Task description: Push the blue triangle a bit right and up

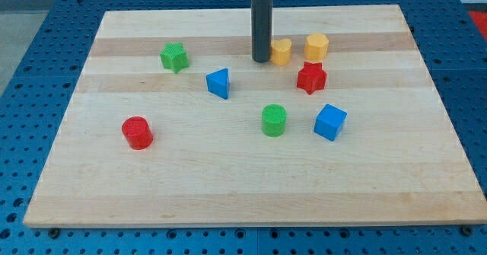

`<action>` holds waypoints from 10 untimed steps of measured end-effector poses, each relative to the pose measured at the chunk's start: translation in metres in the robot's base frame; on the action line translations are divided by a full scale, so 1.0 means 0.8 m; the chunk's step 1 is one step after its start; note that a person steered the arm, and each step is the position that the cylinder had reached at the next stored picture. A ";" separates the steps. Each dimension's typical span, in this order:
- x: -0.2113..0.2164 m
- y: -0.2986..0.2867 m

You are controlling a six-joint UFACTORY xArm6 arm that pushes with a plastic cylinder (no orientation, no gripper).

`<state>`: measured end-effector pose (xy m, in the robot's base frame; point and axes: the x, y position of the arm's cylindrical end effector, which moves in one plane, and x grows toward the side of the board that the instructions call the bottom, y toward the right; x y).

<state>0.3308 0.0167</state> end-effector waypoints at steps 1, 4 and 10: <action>0.000 0.009; 0.079 0.012; 0.094 -0.052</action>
<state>0.4061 -0.0247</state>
